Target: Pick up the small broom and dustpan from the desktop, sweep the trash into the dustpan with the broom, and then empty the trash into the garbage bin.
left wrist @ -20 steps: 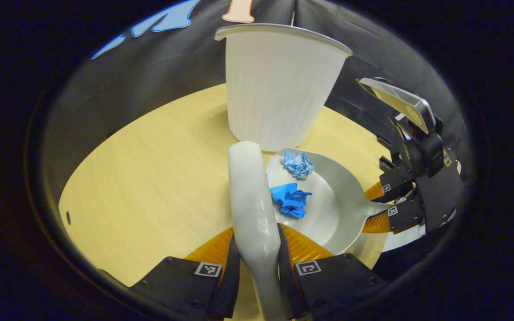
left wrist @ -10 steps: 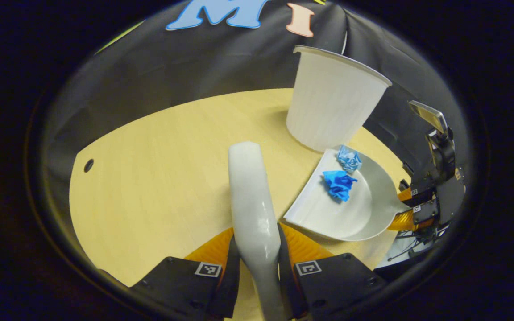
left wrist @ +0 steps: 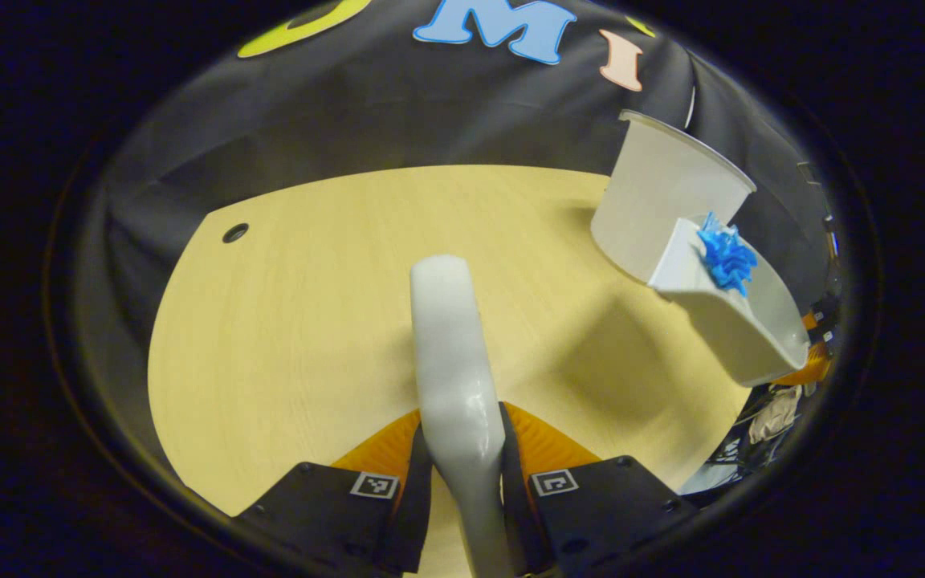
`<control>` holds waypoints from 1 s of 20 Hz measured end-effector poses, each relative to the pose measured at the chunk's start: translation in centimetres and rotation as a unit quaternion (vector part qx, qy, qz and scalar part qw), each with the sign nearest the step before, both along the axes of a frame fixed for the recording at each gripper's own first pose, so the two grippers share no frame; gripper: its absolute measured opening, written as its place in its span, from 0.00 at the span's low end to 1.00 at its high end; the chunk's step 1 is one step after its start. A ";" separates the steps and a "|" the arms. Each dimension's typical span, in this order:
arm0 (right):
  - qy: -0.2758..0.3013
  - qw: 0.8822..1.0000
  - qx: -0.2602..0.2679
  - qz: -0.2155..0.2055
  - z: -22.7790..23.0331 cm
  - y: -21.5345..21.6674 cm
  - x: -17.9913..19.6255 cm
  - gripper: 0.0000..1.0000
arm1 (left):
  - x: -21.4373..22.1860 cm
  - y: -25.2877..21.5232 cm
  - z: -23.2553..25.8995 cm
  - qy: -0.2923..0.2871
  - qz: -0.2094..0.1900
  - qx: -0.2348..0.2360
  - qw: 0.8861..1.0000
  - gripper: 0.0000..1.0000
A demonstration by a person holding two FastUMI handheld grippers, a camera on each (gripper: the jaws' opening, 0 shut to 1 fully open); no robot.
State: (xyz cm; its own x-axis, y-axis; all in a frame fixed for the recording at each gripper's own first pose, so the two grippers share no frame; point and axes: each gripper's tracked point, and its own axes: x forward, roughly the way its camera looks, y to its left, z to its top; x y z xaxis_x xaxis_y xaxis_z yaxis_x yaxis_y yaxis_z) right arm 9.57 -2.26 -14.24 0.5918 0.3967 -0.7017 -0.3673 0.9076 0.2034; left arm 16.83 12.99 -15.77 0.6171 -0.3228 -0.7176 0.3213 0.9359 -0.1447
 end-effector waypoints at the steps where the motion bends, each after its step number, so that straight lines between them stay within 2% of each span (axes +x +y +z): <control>1: -0.002 1.000 0.010 0.006 0.6 -0.1 0.3 0.31 | -0.2 1.5 0.1 0.001 0.006 0.003 1.000 0.45; 3: -0.006 0.999 0.039 0.012 3.0 -0.6 1.3 0.31 | -0.5 2.7 0.3 0.005 0.020 0.000 1.000 0.43; 4: -0.008 0.998 0.056 0.013 4.3 -1.1 1.5 0.31 | -0.9 3.2 0.9 0.009 0.025 -0.006 1.000 0.48; 6: -0.017 0.996 0.087 0.012 4.3 -1.0 1.6 0.31 | -1.8 4.7 1.7 0.011 0.035 -0.014 0.999 0.46; 9: -0.027 0.991 0.131 -0.010 3.1 -0.4 1.2 0.31 | -3.4 6.7 2.6 0.012 0.046 -0.014 0.999 0.45; 11: -0.028 0.983 0.178 -0.037 4.0 -0.2 1.5 0.31 | -4.3 6.7 3.4 0.009 0.051 -0.012 0.999 0.45; 16: -0.031 0.951 0.282 -0.121 5.9 -0.8 2.5 0.31 | -5.1 6.0 3.8 0.015 0.060 -0.009 0.998 0.44; 18: -0.028 0.932 0.329 -0.152 6.8 -1.0 3.0 0.31 | -5.4 6.2 3.9 0.018 0.061 -0.007 0.998 0.44; 20: -0.023 0.906 0.382 -0.178 7.2 -0.8 3.2 0.31 | -5.6 6.2 4.0 0.021 0.062 -0.001 0.998 0.43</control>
